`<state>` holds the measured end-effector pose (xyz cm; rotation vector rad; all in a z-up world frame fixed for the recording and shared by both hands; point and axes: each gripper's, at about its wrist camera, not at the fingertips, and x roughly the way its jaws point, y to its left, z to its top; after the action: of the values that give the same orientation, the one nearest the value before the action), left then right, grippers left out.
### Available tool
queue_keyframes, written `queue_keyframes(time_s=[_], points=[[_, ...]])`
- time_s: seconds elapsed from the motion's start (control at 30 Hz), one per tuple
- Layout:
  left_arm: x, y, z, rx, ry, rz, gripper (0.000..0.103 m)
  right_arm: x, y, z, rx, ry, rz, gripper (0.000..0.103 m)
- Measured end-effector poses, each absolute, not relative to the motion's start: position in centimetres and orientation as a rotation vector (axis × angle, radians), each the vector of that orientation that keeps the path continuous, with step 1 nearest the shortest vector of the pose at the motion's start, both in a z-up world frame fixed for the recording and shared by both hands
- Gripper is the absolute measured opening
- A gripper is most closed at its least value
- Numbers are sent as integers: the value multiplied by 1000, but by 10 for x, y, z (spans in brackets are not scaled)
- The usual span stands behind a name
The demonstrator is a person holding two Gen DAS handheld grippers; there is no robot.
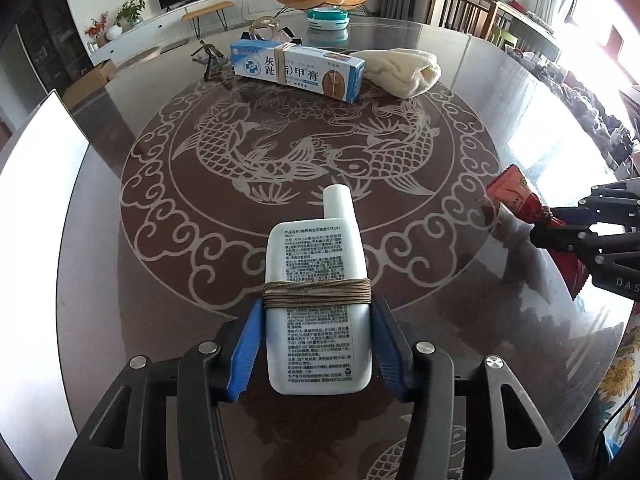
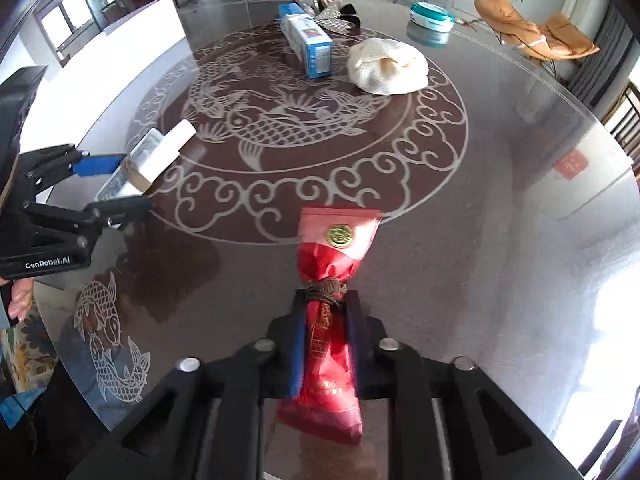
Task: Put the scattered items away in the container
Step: 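Lift the red snack package with the right tool while the left tool holds the bottle, then carry the bottle and red package over the container and open both tools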
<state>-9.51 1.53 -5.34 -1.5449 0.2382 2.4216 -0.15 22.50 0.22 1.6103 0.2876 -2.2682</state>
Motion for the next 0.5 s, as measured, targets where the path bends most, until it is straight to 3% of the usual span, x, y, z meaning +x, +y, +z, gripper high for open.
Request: queue_keyframes(time_s=[0.5], points=[[-43, -70, 34, -1316, -36, 2602, 52, 17, 183, 67, 1482, 270, -2278, 19]])
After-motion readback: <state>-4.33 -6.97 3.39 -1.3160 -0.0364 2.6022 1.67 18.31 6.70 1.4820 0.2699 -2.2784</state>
